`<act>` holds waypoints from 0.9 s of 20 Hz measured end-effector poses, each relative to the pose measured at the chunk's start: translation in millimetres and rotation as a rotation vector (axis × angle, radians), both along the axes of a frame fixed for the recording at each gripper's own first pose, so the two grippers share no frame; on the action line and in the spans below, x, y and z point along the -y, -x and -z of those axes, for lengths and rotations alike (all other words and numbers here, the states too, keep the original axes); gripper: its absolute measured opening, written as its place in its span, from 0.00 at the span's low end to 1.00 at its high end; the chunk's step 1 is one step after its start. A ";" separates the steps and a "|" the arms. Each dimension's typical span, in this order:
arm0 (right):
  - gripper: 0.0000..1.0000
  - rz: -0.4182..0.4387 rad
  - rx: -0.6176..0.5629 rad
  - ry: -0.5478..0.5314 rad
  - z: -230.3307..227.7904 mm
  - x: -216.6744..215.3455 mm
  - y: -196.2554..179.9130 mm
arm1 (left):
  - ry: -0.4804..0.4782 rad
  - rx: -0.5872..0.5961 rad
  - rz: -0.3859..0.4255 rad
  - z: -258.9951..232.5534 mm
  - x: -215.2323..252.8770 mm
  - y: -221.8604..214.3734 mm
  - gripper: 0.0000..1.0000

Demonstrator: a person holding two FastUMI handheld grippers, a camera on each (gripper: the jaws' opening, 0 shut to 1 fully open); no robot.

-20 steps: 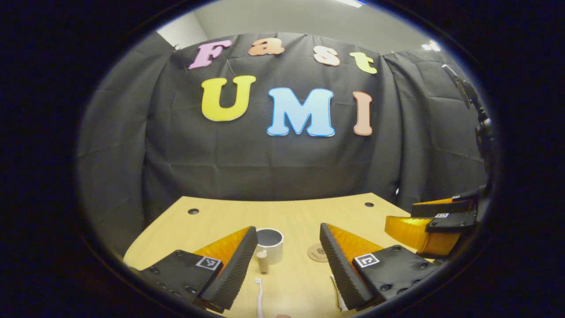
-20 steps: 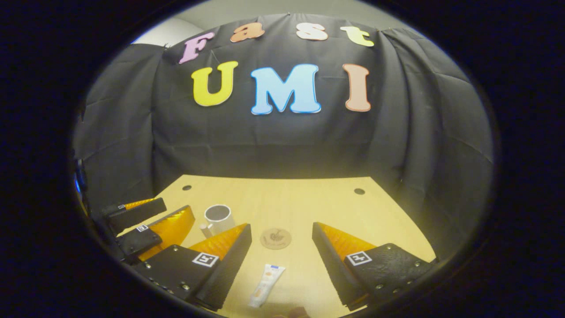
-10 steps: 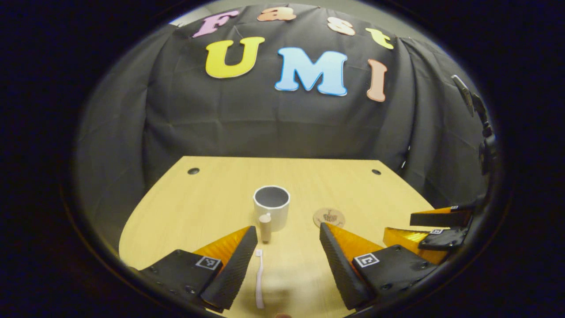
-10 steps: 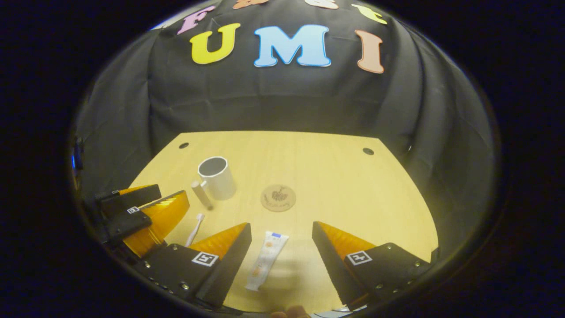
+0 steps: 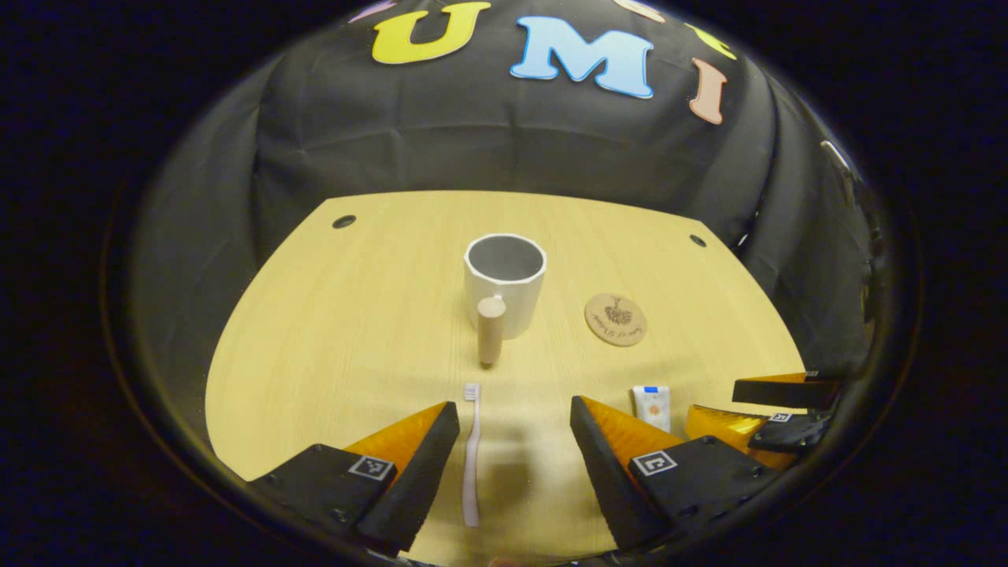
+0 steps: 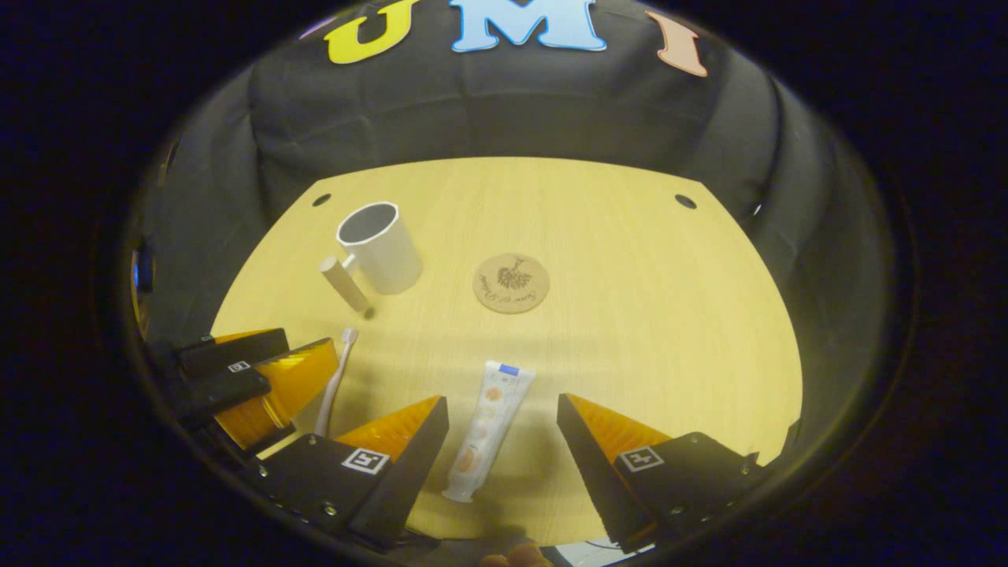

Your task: Put the toothbrush and toothpaste on the desktop into the cup, then pick up the cup and place it on the coaster on the desktop.

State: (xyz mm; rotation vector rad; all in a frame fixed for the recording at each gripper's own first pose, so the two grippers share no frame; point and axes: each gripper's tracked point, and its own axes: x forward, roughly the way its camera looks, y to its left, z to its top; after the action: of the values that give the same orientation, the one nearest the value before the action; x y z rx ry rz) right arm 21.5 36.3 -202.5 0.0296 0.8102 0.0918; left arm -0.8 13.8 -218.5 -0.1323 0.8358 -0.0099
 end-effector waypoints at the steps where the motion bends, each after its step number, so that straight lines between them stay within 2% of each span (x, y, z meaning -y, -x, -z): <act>1: 0.90 0.002 -0.030 -0.006 4.5 -1.5 0.6 | -0.005 -0.030 0.002 5.2 -1.3 1.2 0.94; 7: 0.92 0.017 -0.204 -0.005 30.2 -0.3 5.2 | -0.024 -0.241 0.019 50.1 -9.4 15.9 0.94; 8: 0.92 0.020 -0.229 -0.007 37.8 -1.0 5.8 | -0.029 -0.276 0.022 55.2 -11.0 20.1 1.00; 9: 0.92 0.023 -0.258 -0.010 43.6 -1.5 5.4 | -0.033 -0.316 0.024 60.8 -12.0 24.3 0.94; 11: 0.92 0.025 -0.308 -0.015 52.5 -3.4 6.6 | -0.041 -0.416 0.027 69.6 -14.5 39.3 0.95; 16: 0.92 0.026 -0.396 -0.016 67.9 -5.5 9.9 | -0.026 -0.527 0.016 87.1 -17.6 53.1 0.96; 17: 0.92 0.026 -0.407 -0.016 70.3 -5.5 9.4 | -0.025 -0.539 0.015 88.6 -18.2 54.2 1.00; 18: 0.92 0.025 -0.414 -0.014 72.2 -5.9 9.7 | -0.027 -0.546 0.015 90.7 -18.7 55.0 1.00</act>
State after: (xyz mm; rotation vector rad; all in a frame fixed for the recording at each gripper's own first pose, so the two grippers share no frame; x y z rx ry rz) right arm 11.8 42.2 -274.7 0.0739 1.2225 0.0688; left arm -55.8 32.5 -309.3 -0.1043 1.3819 0.0244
